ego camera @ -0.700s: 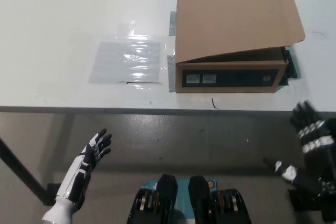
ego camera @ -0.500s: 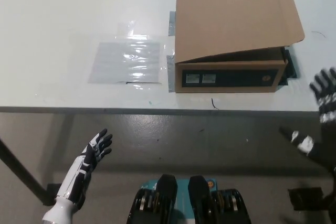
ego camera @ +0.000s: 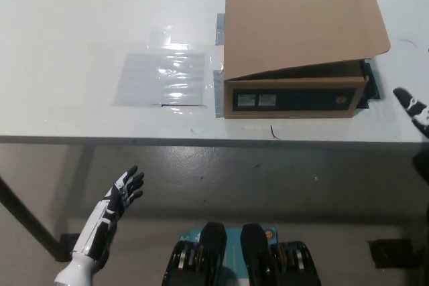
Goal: A small storage box is placed at the center of the table and the robot uses its right hand to slide under its lid and push it upwards to open it
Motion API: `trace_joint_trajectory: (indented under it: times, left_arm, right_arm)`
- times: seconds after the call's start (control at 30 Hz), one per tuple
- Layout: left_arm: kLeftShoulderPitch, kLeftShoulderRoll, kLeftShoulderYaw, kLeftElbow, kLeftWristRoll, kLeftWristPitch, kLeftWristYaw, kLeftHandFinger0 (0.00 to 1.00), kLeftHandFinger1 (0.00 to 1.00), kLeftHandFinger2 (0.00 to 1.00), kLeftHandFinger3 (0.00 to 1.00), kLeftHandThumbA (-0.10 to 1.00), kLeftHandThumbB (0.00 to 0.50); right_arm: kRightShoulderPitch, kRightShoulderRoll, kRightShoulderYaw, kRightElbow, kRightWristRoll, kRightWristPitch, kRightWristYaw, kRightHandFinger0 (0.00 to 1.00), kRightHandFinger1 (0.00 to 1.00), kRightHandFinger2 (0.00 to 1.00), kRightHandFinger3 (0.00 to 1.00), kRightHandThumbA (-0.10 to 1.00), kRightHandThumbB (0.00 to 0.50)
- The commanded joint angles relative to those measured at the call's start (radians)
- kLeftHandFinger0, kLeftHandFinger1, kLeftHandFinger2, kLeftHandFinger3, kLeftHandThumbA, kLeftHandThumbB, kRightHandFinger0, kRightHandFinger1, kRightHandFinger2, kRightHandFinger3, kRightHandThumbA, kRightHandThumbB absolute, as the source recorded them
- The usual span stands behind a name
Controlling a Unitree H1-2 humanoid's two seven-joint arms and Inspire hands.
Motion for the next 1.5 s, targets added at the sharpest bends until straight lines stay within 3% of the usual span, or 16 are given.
trace_joint_trajectory:
  times: [0.0, 0.23, 0.33, 0.37, 0.43, 0.73, 1.1, 1.47]
  left_arm:
    - [-0.011, 0.010, 0.000, -0.015, -0.003, -0.033, -0.009, 1.00, 1.00, 1.00, 1.00, 1.00, 0.315]
    - [-0.014, 0.006, -0.003, -0.011, -0.003, -0.035, -0.009, 1.00, 1.00, 1.00, 1.00, 1.00, 0.314]
    - [-0.015, 0.009, -0.004, -0.009, 0.003, -0.035, -0.009, 1.00, 1.00, 1.00, 1.00, 1.00, 0.314]
    - [-0.015, 0.009, -0.004, -0.008, 0.004, -0.036, -0.009, 1.00, 1.00, 1.00, 1.00, 1.00, 0.314]
    - [-0.016, 0.008, -0.004, -0.012, 0.002, -0.033, -0.010, 1.00, 1.00, 1.00, 1.00, 1.00, 0.311]
    - [-0.014, 0.010, -0.005, -0.017, 0.003, -0.027, -0.012, 1.00, 1.00, 1.00, 1.00, 1.00, 0.315]
    - [-0.015, 0.013, -0.007, -0.021, 0.004, -0.019, -0.013, 1.00, 1.00, 1.00, 1.00, 1.00, 0.316]
    - [-0.017, 0.014, -0.006, -0.015, 0.002, -0.023, -0.014, 1.00, 1.00, 1.00, 1.00, 1.00, 0.309]
  right_arm:
    - [-0.089, 0.012, -0.037, 0.030, 0.102, 0.029, -0.030, 1.00, 1.00, 1.00, 1.00, 1.00, 0.294]
    - [-0.165, 0.026, -0.079, 0.109, 0.234, 0.090, -0.004, 1.00, 1.00, 1.00, 1.00, 1.00, 0.280]
    - [-0.200, 0.040, -0.102, 0.155, 0.281, 0.114, -0.003, 1.00, 1.00, 1.00, 1.00, 1.00, 0.310]
    - [-0.201, 0.041, -0.104, 0.157, 0.283, 0.116, -0.002, 1.00, 1.00, 1.00, 1.00, 1.00, 0.284]
    - [-0.220, 0.048, -0.111, 0.184, 0.293, 0.119, -0.002, 1.00, 1.00, 1.00, 1.00, 1.00, 0.309]
    - [-0.258, 0.077, -0.132, 0.238, 0.344, 0.150, -0.013, 1.00, 1.00, 1.00, 1.00, 1.00, 0.288]
    - [-0.290, 0.086, -0.167, 0.323, 0.385, 0.174, -0.005, 1.00, 1.00, 1.00, 1.00, 1.00, 0.311]
    - [-0.297, 0.102, -0.179, 0.364, 0.398, 0.181, 0.002, 1.00, 1.00, 1.00, 1.00, 1.00, 0.293]
